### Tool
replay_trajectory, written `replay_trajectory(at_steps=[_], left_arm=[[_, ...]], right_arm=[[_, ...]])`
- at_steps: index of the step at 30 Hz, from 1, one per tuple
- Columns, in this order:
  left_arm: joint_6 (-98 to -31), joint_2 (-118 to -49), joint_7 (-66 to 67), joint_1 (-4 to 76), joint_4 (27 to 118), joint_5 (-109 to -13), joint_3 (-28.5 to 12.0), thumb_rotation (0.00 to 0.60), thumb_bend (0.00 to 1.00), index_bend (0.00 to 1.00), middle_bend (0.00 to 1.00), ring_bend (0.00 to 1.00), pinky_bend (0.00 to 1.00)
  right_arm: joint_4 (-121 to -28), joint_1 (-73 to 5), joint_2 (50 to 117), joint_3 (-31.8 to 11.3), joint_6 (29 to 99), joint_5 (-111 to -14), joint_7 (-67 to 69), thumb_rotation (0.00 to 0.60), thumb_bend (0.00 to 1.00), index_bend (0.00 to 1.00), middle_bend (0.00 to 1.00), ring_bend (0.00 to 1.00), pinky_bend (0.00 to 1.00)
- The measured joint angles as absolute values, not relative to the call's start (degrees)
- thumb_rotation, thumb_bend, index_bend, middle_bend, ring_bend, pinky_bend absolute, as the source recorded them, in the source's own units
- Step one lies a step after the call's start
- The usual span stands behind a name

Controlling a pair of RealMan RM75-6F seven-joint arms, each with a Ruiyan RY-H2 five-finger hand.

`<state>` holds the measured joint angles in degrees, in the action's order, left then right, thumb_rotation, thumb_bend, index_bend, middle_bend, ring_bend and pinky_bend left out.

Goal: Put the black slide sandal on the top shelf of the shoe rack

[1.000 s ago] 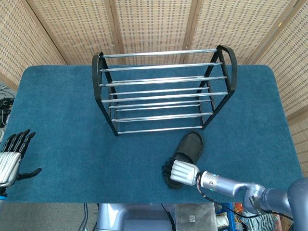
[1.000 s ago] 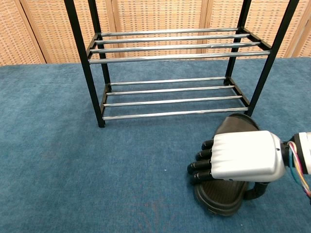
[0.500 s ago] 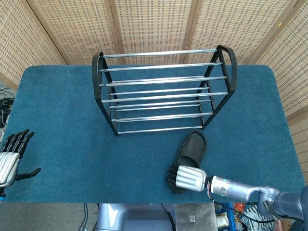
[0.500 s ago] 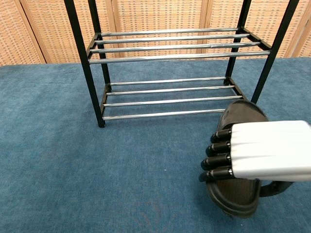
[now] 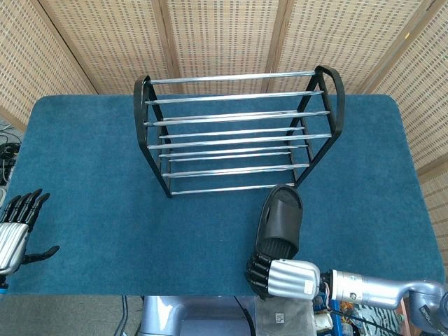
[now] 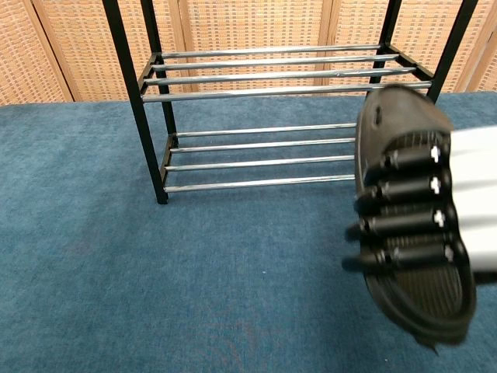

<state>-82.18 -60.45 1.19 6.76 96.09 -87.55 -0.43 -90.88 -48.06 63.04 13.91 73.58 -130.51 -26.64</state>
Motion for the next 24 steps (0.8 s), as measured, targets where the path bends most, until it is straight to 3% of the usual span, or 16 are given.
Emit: replay_trajectory(at_steps=[9,16,24], left_arm=[[-81.5,-60.5,1.5,7.1,96.4,-86.7,-0.8,0.6,0.0,0.0,0.0,0.0,0.0],[-79.1,-60.4,1.1,8.1,96.1,-83.8,-1.8,0.6,0.0,0.0,0.0,0.0,0.0],[-76.8,-60.6,1.1,9.1,95.6,-80.9,-2.7,0.6,0.0,0.0,0.0,0.0,0.0]], right_arm=[[-88.1,-55.7,60.4,8.9,72.8,-131.1,-16.5,0.6,0.7,0.55,0.52,0.43,0.45],[-79.0,-64.0,61.3,4.0,66.4,-128.7,-8.2,0.6,0.72,0.55,0.52,0.43,0.45],[-70.7,-67.7,63.5,1.8,63.8,-126.6,-4.2,0.6,0.76,0.55,0.49,0.43,0.45]])
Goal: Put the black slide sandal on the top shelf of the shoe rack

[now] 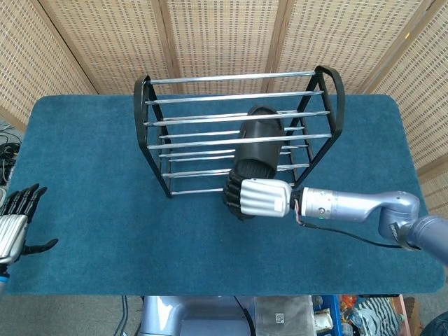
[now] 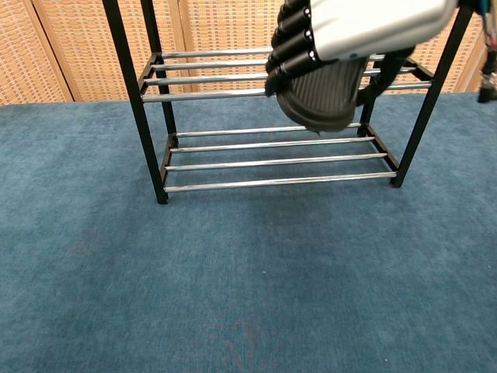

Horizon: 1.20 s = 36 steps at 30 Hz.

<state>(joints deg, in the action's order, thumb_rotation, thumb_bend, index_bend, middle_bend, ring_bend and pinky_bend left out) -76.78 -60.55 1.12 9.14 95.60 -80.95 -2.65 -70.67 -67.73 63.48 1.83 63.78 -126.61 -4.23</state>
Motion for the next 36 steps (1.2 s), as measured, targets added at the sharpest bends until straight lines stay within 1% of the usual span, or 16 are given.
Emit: replay_trajectory(at_steps=[3,8,14,17,21,23,24,25,26,27,28,29,31,34,36], left_arm=[[-76.7,-60.6,1.3,9.2,95.6,-80.7,-2.7,0.6,0.0,0.0,0.0,0.0,0.0],[-76.4,-60.7,1.3,9.3,95.5,-80.4,-2.7,0.6,0.0,0.0,0.0,0.0,0.0],[-76.1,-60.7,1.1,9.5,95.3,-80.0,-2.8,0.6,0.0,0.0,0.0,0.0,0.0],[-75.7,-60.7,1.0,9.6,95.2,-79.7,-2.9,0.6,0.0,0.0,0.0,0.0,0.0],[-75.5,-60.6,0.8,9.7,95.1,-79.5,-3.0,0.6,0.0,0.0,0.0,0.0,0.0],[-75.5,-60.6,0.7,9.7,95.1,-79.4,-3.0,0.6,0.0,0.0,0.0,0.0,0.0],[-75.5,-60.6,0.8,9.8,95.2,-79.4,-3.0,0.6,0.0,0.0,0.0,0.0,0.0],[-75.5,-60.6,0.8,9.8,95.2,-79.4,-3.0,0.6,0.0,0.0,0.0,0.0,0.0],[-75.5,-60.6,0.9,9.8,95.3,-79.5,-3.0,0.6,0.0,0.0,0.0,0.0,0.0],[-75.5,-60.6,0.9,9.8,95.3,-79.5,-2.9,0.6,0.0,0.0,0.0,0.0,0.0],[-75.5,-60.6,1.0,9.8,95.3,-79.5,-2.9,0.6,0.0,0.0,0.0,0.0,0.0],[-75.6,-60.6,1.0,9.8,95.3,-79.5,-2.9,0.6,0.0,0.0,0.0,0.0,0.0],[-75.7,-60.6,1.0,9.7,95.4,-79.5,-2.9,0.6,0.0,0.0,0.0,0.0,0.0],[-75.9,-60.5,1.0,9.7,95.5,-79.8,-2.8,0.6,0.0,0.0,0.0,0.0,0.0],[-76.1,-60.5,1.1,9.6,95.6,-80.0,-2.7,0.6,0.0,0.0,0.0,0.0,0.0]], right_arm=[[-68.7,-69.0,64.2,1.8,62.7,-126.2,-3.0,0.6,0.76,0.55,0.46,0.43,0.45],[-66.7,-70.1,65.5,2.1,60.5,-125.2,-2.3,0.6,0.77,0.55,0.44,0.42,0.45],[-64.8,-70.6,66.9,2.1,58.7,-123.5,-2.3,0.6,0.78,0.54,0.41,0.38,0.45],[-63.9,-70.7,67.2,2.0,57.9,-122.7,-2.5,0.6,0.78,0.52,0.36,0.31,0.45],[-63.0,-70.9,67.3,2.1,56.4,-121.4,-2.8,0.6,0.78,0.46,0.27,0.22,0.44],[-63.0,-70.9,67.1,2.2,55.6,-120.9,-3.3,0.6,0.78,0.41,0.23,0.18,0.39],[-63.0,-70.9,67.0,2.2,55.4,-120.6,-3.6,0.6,0.78,0.38,0.2,0.15,0.33],[-63.2,-70.9,66.8,2.2,55.2,-120.3,-4.3,0.6,0.76,0.34,0.17,0.12,0.25],[-63.3,-70.9,66.6,2.1,55.1,-120.1,-5.0,0.6,0.74,0.31,0.15,0.1,0.19],[-63.5,-70.8,66.5,2.0,55.0,-119.9,-5.7,0.6,0.68,0.28,0.11,0.07,0.1],[-63.8,-70.7,66.3,1.9,54.8,-119.7,-6.8,0.6,0.62,0.26,0.08,0.04,0.03],[-64.0,-70.6,66.1,1.8,54.7,-119.4,-7.7,0.6,0.59,0.25,0.07,0.02,0.01],[-65.0,-70.3,65.8,1.5,54.3,-118.6,-9.4,0.6,0.53,0.22,0.04,0.0,0.0],[-66.7,-69.8,65.2,1.2,54.0,-117.9,-11.2,0.6,0.48,0.21,0.02,0.0,0.0],[-68.3,-69.4,64.7,0.9,53.7,-117.0,-12.8,0.6,0.46,0.2,0.01,0.0,0.0]])
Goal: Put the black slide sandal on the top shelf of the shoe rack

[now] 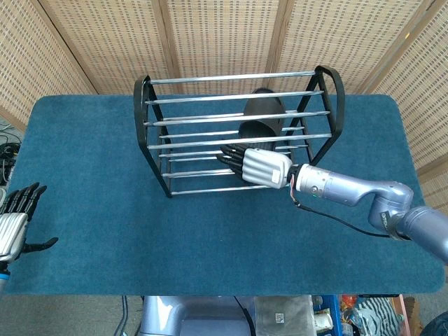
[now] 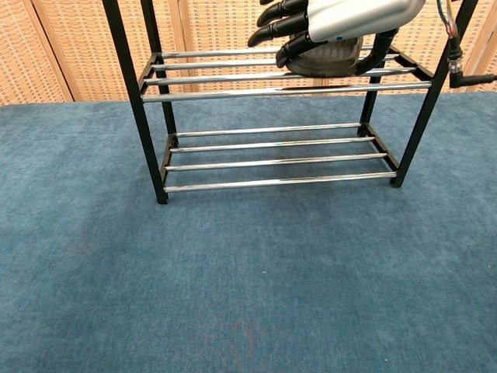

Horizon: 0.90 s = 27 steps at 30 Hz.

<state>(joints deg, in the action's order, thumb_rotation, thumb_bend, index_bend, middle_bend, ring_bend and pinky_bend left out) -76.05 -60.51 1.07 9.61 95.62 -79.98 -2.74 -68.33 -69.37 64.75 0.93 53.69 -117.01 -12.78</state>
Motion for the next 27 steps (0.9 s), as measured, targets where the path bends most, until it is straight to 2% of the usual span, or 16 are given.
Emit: replay_trajectory(at_steps=[5,8,12,15,22,27], left_arm=[[-76.4,-60.4,1.0,9.5,95.8,-80.2,-2.6,0.6,0.0,0.0,0.0,0.0,0.0],[-76.6,-60.4,1.0,9.4,95.9,-80.6,-2.6,0.6,0.0,0.0,0.0,0.0,0.0],[-77.1,-60.3,0.9,9.2,96.0,-81.3,-2.3,0.6,0.0,0.0,0.0,0.0,0.0],[-77.4,-60.3,0.9,9.1,96.0,-81.6,-2.2,0.6,0.0,0.0,0.0,0.0,0.0],[-78.4,-60.0,0.5,8.7,96.2,-82.6,-2.0,0.6,0.0,0.0,0.0,0.0,0.0],[-79.1,-59.8,-0.2,8.4,96.2,-83.1,-1.8,0.6,0.0,0.0,0.0,0.0,0.0]], right_arm=[[-72.0,-68.4,63.3,0.4,53.1,-115.7,-15.9,0.6,0.4,0.18,0.0,0.0,0.0],[-73.9,-67.6,62.5,0.2,53.2,-115.0,-17.7,0.6,0.34,0.13,0.0,0.0,0.0],[-76.7,-66.3,61.1,-0.6,51.7,-112.6,-21.7,0.6,0.12,0.0,0.0,0.0,0.0],[-79.3,-65.1,60.1,-1.6,49.2,-108.9,-25.7,0.6,0.01,0.0,0.0,0.0,0.0],[-86.1,-61.7,57.8,-4.6,44.9,-99.8,-36.4,0.6,0.0,0.0,0.0,0.0,0.0],[-91.1,-58.7,55.6,-5.3,46.2,-98.2,-39.9,0.6,0.0,0.0,0.0,0.0,0.0]])
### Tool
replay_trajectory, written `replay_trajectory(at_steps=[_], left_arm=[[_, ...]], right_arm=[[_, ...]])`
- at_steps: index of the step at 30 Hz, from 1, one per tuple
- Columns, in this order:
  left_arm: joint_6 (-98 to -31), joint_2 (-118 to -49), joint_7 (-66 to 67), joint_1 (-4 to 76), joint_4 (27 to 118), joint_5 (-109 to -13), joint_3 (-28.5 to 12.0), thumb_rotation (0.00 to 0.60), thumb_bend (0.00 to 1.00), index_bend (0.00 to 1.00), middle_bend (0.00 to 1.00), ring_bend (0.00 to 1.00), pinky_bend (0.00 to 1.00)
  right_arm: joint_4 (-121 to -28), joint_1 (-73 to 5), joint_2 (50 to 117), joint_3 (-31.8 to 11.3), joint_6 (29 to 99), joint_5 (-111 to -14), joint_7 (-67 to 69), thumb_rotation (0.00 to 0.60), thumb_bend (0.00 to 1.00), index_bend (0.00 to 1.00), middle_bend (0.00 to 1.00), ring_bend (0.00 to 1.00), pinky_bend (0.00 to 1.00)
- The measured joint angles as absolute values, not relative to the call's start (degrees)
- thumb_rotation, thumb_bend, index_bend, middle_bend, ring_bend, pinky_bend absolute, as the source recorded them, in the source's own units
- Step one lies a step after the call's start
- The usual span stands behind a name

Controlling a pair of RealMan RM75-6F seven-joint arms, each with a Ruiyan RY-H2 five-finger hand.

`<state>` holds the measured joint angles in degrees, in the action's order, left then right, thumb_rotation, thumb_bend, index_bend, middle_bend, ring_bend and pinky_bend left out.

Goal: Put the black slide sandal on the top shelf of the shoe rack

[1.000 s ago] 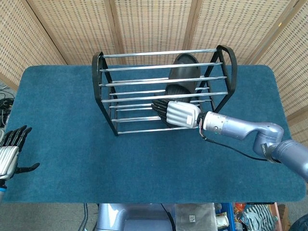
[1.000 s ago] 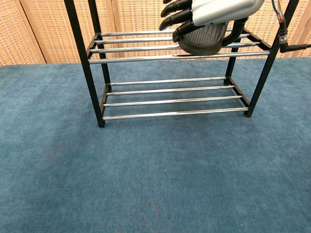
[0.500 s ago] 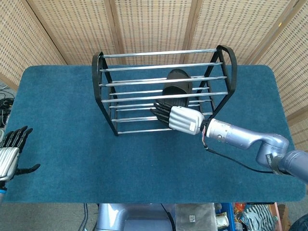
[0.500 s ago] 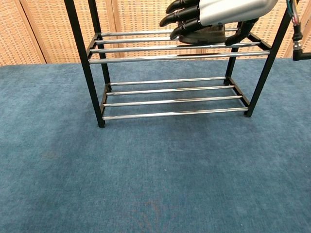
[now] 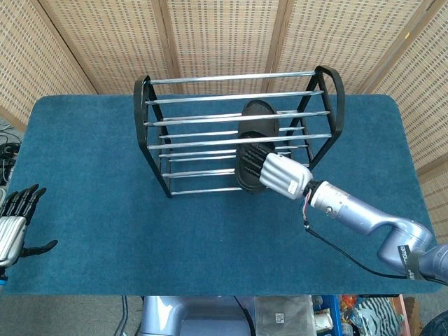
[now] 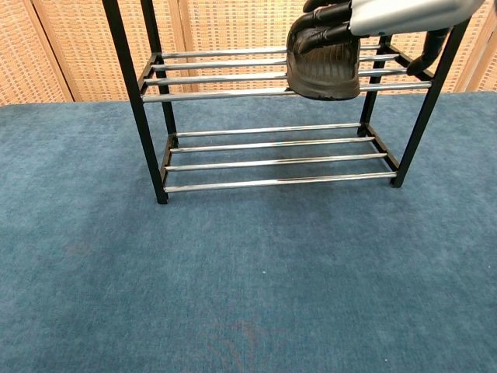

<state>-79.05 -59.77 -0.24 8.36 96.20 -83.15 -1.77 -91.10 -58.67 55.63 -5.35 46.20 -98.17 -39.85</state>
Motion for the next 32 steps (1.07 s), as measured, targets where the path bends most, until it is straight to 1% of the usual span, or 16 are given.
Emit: replay_trajectory(at_steps=[6,10,14,20,25,29,32], left_arm=[[-79.4,-59.5,-1.3,8.1,95.9,-83.6,-1.6,0.6,0.0,0.0,0.0,0.0,0.0],[-79.6,-59.5,-1.4,8.0,95.7,-84.2,-1.4,0.6,0.0,0.0,0.0,0.0,0.0],[-80.3,-59.6,-1.1,7.8,95.6,-85.0,-1.2,0.6,0.0,0.0,0.0,0.0,0.0],[-83.5,-60.2,0.3,6.9,95.6,-87.9,-0.7,0.6,0.0,0.0,0.0,0.0,0.0],[-87.0,-61.1,0.8,5.5,95.0,-91.0,0.0,0.6,0.0,0.0,0.0,0.0,0.0],[-87.8,-61.6,1.7,5.0,94.8,-91.9,0.4,0.6,0.0,0.0,0.0,0.0,0.0],[-87.7,-61.7,2.2,4.9,95.0,-91.8,0.4,0.6,0.0,0.0,0.0,0.0,0.0]], right_arm=[[-96.7,-53.1,53.1,-4.9,54.2,-98.7,-39.7,0.6,0.0,0.0,0.0,0.0,0.0],[-98.7,-47.4,52.3,-3.0,62.2,-100.7,-37.2,0.6,0.0,0.0,0.0,0.0,0.0],[-98.7,-40.5,52.9,-0.7,70.7,-101.5,-32.4,0.6,0.0,0.0,0.0,0.0,0.0],[-96.7,-29.9,57.0,2.2,82.0,-98.8,-19.2,0.6,0.0,0.0,0.0,0.0,0.0],[-94.1,-18.3,62.9,4.6,88.8,-92.3,-9.6,0.6,0.0,0.0,0.0,0.0,0.0],[-91.0,-11.7,67.4,5.3,92.9,-87.9,-5.5,0.6,0.0,0.0,0.0,0.0,0.0],[-90.3,-10.1,68.2,4.5,93.6,-86.4,-4.1,0.6,0.0,0.0,0.0,0.0,0.0]])
